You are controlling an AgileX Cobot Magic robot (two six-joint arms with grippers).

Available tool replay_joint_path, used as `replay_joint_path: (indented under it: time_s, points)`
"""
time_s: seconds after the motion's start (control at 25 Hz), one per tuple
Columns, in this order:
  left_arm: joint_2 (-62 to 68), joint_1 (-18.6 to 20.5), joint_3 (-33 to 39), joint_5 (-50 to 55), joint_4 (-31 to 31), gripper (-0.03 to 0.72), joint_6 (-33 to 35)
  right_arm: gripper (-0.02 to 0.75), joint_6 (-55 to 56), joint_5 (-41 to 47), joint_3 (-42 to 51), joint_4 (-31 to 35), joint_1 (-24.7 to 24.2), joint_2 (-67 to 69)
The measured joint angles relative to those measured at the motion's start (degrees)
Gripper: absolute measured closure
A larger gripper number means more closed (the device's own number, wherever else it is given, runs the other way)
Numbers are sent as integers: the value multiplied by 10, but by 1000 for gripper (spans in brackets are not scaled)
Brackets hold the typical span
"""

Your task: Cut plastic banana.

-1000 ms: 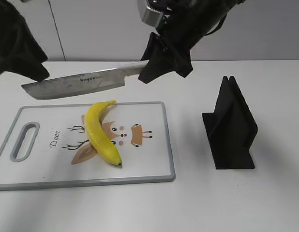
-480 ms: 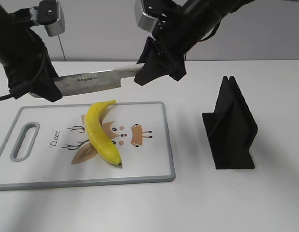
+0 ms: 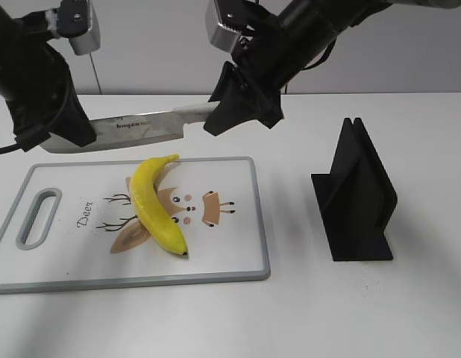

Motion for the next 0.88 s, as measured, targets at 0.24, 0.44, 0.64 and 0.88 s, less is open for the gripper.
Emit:
replay_joint_path:
  time_s: [0.24,0.44,0.64,0.88]
  points:
    - [9,-1,0,1,1,699,-3,555,0,-1,0,-7,0,1]
    - [29,-23,31,-53,24,699,-19,555,64,2,0,-44,1,21]
    - [32,-36,60,-101,33,699,-27,555,91,3,0,-81,3,33]
    - [50,-37,63,-115,21,699,-27,555,100,1,0,-100,5,38]
